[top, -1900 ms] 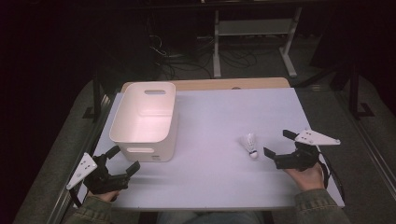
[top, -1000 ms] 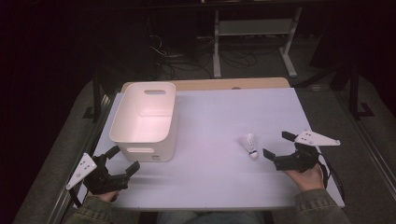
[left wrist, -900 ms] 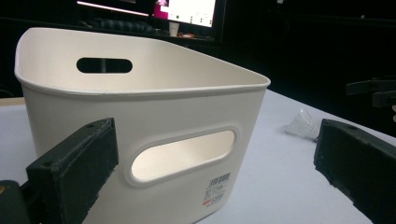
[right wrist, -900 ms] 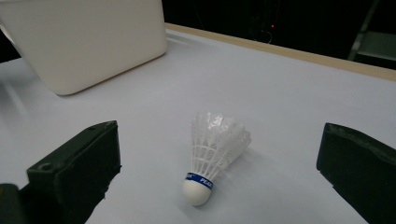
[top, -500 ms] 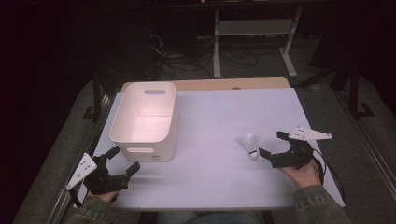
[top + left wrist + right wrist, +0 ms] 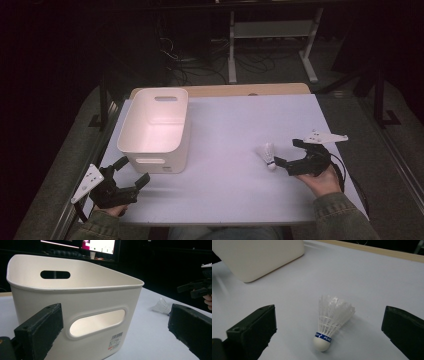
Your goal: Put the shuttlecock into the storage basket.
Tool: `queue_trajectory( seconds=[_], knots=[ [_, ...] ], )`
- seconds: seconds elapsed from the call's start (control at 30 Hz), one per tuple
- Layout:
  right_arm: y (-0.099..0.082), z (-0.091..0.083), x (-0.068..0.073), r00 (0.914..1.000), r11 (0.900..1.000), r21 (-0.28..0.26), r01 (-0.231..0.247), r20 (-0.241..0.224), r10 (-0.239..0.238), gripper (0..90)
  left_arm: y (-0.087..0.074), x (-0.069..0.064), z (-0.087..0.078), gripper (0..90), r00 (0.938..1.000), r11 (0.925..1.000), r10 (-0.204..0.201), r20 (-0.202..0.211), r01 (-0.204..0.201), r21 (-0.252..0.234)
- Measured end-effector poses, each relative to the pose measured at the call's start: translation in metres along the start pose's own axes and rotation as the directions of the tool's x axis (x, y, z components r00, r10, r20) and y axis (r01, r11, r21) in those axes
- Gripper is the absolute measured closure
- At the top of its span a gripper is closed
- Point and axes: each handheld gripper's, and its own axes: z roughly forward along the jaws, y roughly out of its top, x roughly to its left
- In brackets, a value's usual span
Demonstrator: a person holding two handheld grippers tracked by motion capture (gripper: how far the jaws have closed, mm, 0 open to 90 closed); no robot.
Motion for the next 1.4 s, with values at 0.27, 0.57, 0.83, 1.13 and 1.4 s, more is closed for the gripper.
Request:
queue_trajectory(
  seconds=[0.27,0.57,0.83,1.13,1.4],
  knots=[
    [0.004,0.005,-0.003,0.9997,0.9992,0.034,-0.022,-0.011,0.022,0.0,0.0,0.0,0.0,0.0,1.0,1.0,0.001,0.001,-0.001,-0.002],
    [0.004,0.01,-0.007,0.9987,0.997,0.061,-0.048,-0.016,0.049,0.0,0.0,0.0,0.0,0.0,1.0,1.0,-0.001,0.001,0.001,-0.001],
    [0.006,0.014,-0.012,0.9973,0.9934,0.093,-0.068,-0.023,0.07,0.0,0.0,0.0,0.0,0.0,1.0,1.0,0.0,0.002,0.0,0.0],
    [0.01,0.019,-0.018,0.9923,0.9827,0.155,-0.101,-0.055,0.111,0.0,0.0,0.0,0.0,0.0,1.0,1.0,0.0,0.002,0.0,0.0],
    [0.012,0.026,-0.022,0.9873,0.9705,0.212,-0.115,-0.084,0.135,0.0,0.0,0.0,0.0,0.0,1.0,1.0,-0.002,0.001,0.002,0.0]
  ],
)
